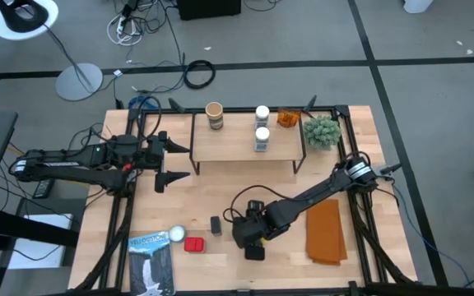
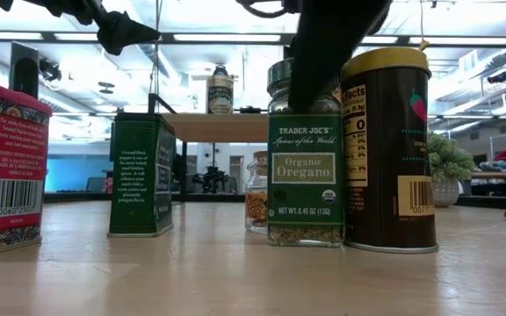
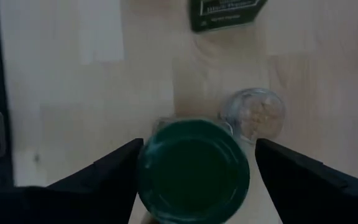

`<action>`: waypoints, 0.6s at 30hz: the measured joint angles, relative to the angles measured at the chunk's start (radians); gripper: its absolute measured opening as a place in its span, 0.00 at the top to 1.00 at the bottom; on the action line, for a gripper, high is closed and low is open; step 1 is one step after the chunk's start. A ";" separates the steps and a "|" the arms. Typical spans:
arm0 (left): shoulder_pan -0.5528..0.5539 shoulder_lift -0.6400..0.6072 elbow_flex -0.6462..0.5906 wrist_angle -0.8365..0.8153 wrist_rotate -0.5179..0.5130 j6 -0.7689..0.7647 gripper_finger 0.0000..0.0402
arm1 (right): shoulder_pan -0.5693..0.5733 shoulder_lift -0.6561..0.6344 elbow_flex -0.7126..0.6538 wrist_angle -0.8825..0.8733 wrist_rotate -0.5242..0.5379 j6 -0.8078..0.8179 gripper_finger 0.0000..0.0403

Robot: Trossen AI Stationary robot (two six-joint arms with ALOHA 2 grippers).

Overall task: Shelf spices
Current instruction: Put the green seasoning bottle on the shelf

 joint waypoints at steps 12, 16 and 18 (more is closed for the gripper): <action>0.000 0.000 0.000 0.000 0.000 -0.025 0.01 | -0.025 -0.001 0.003 -0.007 -0.068 0.073 0.36; 0.000 0.000 0.000 0.000 0.000 -0.025 0.01 | -0.031 -0.002 0.003 -0.009 -0.075 0.067 0.50; 0.000 0.000 0.000 0.000 0.000 -0.025 0.01 | -0.034 -0.003 0.003 -0.012 -0.077 0.061 0.50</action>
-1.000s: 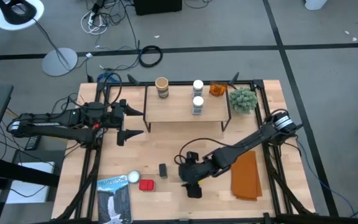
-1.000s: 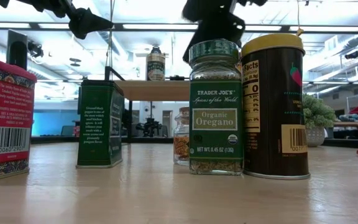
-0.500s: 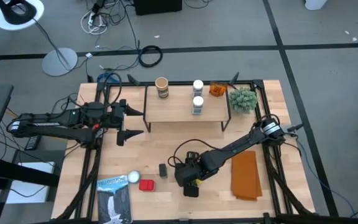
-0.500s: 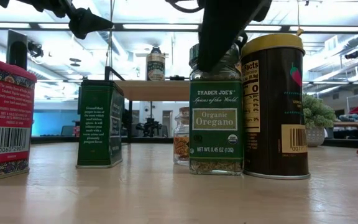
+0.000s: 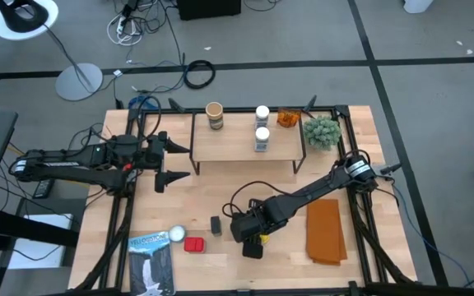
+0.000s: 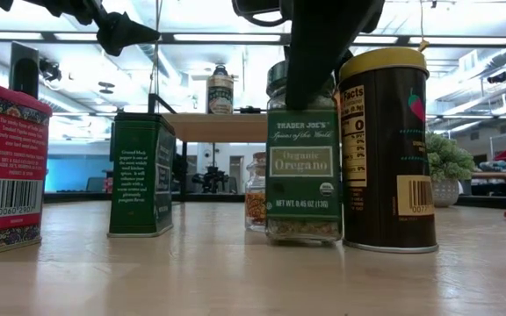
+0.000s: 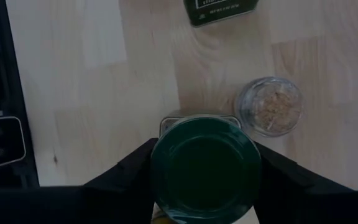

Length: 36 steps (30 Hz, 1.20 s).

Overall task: Shelf spices
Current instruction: Put the green seasoning bottle on the shelf

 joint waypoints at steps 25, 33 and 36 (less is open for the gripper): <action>0.000 0.000 0.000 0.000 0.000 0.000 0.01 | -0.054 -0.013 0.548 -0.678 0.206 -0.138 0.50; 0.000 0.000 0.000 0.002 0.000 0.000 0.01 | -0.124 -0.124 0.604 -0.693 0.244 -0.159 0.50; 0.000 0.000 0.000 0.009 0.000 0.000 0.01 | -0.160 -0.180 0.587 -0.699 0.273 -0.169 0.50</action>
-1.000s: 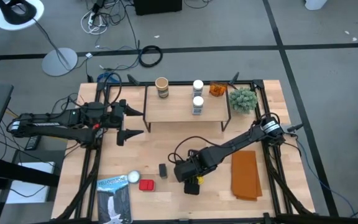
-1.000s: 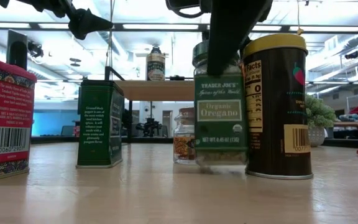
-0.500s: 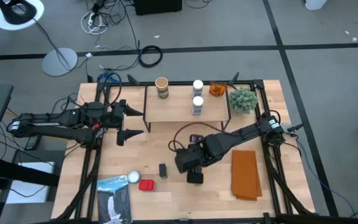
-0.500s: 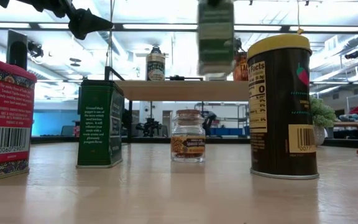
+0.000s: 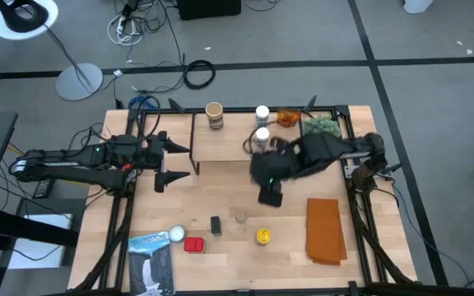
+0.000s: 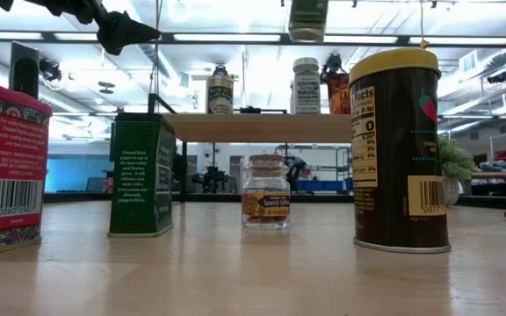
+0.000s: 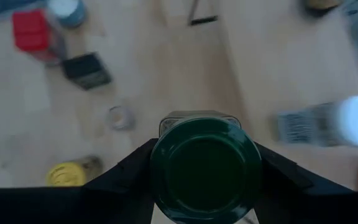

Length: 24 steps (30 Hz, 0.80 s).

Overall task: Shelf spices
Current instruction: Put the green seasoning bottle on the shelf

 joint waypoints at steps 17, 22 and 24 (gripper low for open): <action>0.000 0.000 0.000 0.003 0.000 0.000 0.01 | -0.276 -0.484 -0.582 0.113 -0.065 -0.109 0.50; 0.000 0.000 0.000 0.027 0.000 0.000 0.01 | -0.438 -0.530 -0.681 0.192 -0.185 -0.264 0.50; 0.000 0.000 0.000 0.033 0.000 0.000 0.01 | -0.502 -0.515 -0.694 0.189 -0.223 -0.323 0.50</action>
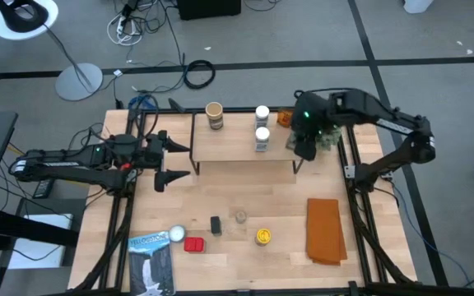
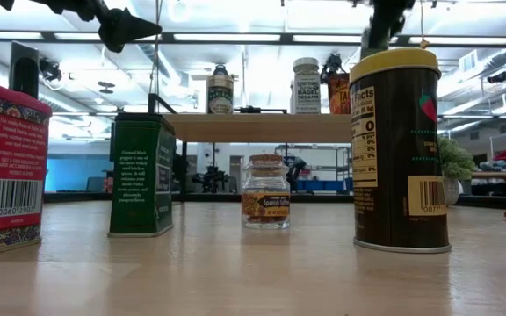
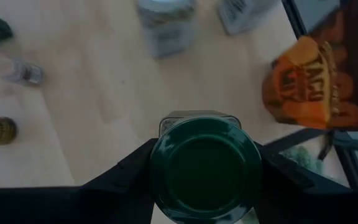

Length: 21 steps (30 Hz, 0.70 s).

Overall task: Shelf spices
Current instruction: Put the green seasoning bottle on the shelf

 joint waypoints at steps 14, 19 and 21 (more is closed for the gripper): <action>0.000 0.000 0.000 0.019 0.000 0.000 0.01 | -0.184 0.115 0.001 0.048 -0.128 -0.278 0.50; 0.000 0.000 0.000 0.019 0.000 0.000 0.01 | -0.186 0.120 0.001 0.052 -0.146 -0.308 0.47; 0.000 0.000 0.000 0.019 0.000 0.004 0.01 | -0.186 0.120 0.001 0.058 -0.146 -0.308 0.45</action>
